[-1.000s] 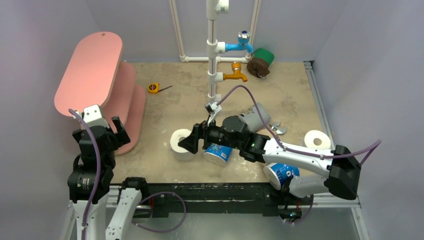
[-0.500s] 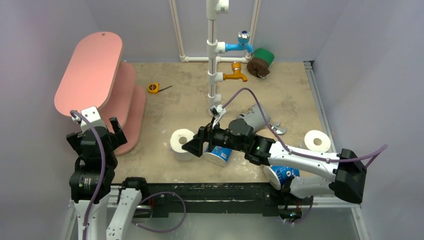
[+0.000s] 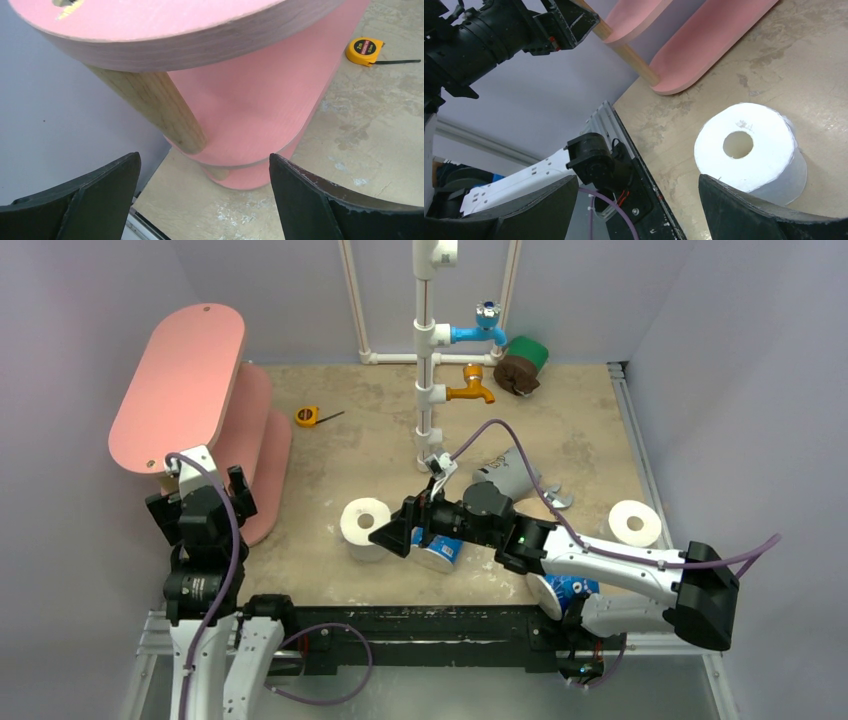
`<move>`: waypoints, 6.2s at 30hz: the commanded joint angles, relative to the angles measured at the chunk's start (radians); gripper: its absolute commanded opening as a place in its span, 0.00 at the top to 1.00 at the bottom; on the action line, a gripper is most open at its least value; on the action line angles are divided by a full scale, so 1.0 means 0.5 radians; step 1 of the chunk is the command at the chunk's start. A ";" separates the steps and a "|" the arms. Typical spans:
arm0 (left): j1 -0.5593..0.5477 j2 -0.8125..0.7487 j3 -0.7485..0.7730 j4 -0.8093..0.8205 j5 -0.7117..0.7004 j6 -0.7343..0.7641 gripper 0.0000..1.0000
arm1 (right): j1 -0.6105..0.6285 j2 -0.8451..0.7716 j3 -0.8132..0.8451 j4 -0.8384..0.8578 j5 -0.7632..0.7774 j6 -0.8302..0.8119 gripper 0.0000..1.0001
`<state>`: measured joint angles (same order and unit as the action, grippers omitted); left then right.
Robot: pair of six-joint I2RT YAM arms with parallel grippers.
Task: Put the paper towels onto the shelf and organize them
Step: Adjust the shelf at the center of the board.
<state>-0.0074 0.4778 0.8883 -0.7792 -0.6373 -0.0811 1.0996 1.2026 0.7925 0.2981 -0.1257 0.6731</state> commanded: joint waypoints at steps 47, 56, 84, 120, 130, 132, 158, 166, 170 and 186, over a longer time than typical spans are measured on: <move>0.308 0.084 -0.505 0.861 0.187 -0.109 0.77 | 0.003 -0.012 -0.011 0.056 0.021 -0.058 0.07; 0.305 -0.009 -0.450 0.667 0.406 -0.278 1.00 | 0.004 -0.004 0.008 0.043 0.038 -0.060 0.07; -0.455 0.165 -0.515 1.096 0.499 -0.831 1.00 | 0.003 0.040 0.156 -0.196 0.201 -0.184 0.07; -0.955 0.539 -0.562 1.833 0.294 -0.569 0.72 | 0.004 -0.245 -0.005 -0.376 0.302 -0.420 0.07; -0.950 0.617 -0.485 1.589 0.061 -0.376 0.39 | 0.004 -0.250 -0.011 -0.372 0.279 -0.410 0.07; -0.947 0.705 -0.489 1.724 0.060 -0.291 0.38 | 0.003 -0.279 -0.009 -0.402 0.288 -0.415 0.07; -0.853 1.356 -0.612 3.043 0.582 -0.084 0.88 | 0.004 -0.448 -0.162 -0.441 0.346 -0.423 0.07; -0.903 1.558 -0.501 3.323 0.619 -0.052 1.00 | 0.004 -0.438 -0.185 -0.427 0.338 -0.423 0.07; -0.943 1.707 -0.365 3.437 0.641 -0.030 1.00 | 0.004 -0.446 -0.180 -0.441 0.339 -0.424 0.07; -1.185 2.326 0.148 3.699 0.415 0.008 1.00 | 0.004 -0.579 -0.116 -0.593 0.406 -0.455 0.07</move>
<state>-0.5442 1.6047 0.8600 0.8894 -0.5285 0.0017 1.0996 0.9409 0.7052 0.0082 0.0448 0.4690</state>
